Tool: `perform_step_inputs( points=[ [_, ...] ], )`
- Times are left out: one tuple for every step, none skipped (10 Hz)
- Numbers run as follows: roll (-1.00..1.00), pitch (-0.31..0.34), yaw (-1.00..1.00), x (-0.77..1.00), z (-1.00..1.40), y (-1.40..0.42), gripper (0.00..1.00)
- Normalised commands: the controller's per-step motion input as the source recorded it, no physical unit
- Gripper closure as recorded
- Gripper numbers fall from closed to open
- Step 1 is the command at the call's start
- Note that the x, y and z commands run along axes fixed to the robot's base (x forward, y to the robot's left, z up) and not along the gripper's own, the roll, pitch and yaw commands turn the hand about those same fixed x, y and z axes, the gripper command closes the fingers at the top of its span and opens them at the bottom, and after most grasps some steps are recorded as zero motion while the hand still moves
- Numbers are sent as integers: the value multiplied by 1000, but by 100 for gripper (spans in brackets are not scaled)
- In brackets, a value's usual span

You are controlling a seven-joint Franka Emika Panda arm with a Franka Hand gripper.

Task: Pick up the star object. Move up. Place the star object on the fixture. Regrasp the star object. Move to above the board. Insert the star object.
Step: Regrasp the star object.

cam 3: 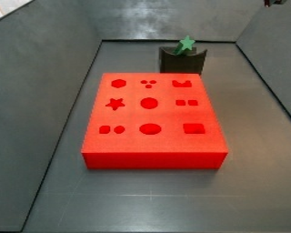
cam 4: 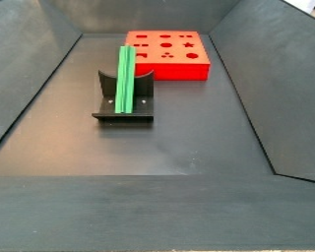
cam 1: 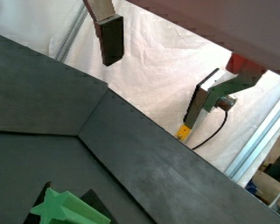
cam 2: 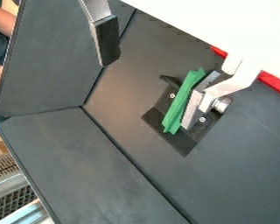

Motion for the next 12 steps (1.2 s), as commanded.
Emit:
perform_step_inputs(
  points=[
    [126,55,90,33,-1000,38,0],
    [124,48,79,34,-1000,39,0],
    [109,7,83,44,-1000,37,0],
    [87,-15,88,50,-1000,35,0],
    [68,-35,79,58,-1000,33,0],
    [62,-48,69,66,-1000,30,0],
    [64,-56,55,73,-1000,27,0],
    [66,-59,44,81,-1000,24,0],
    [70,-55,26,93,-1000,21,0],
    [69,-48,16,104,-1000,16,0],
    [70,-38,10,109,-1000,14,0],
    [76,-14,1,118,-874,3,0]
  ],
)
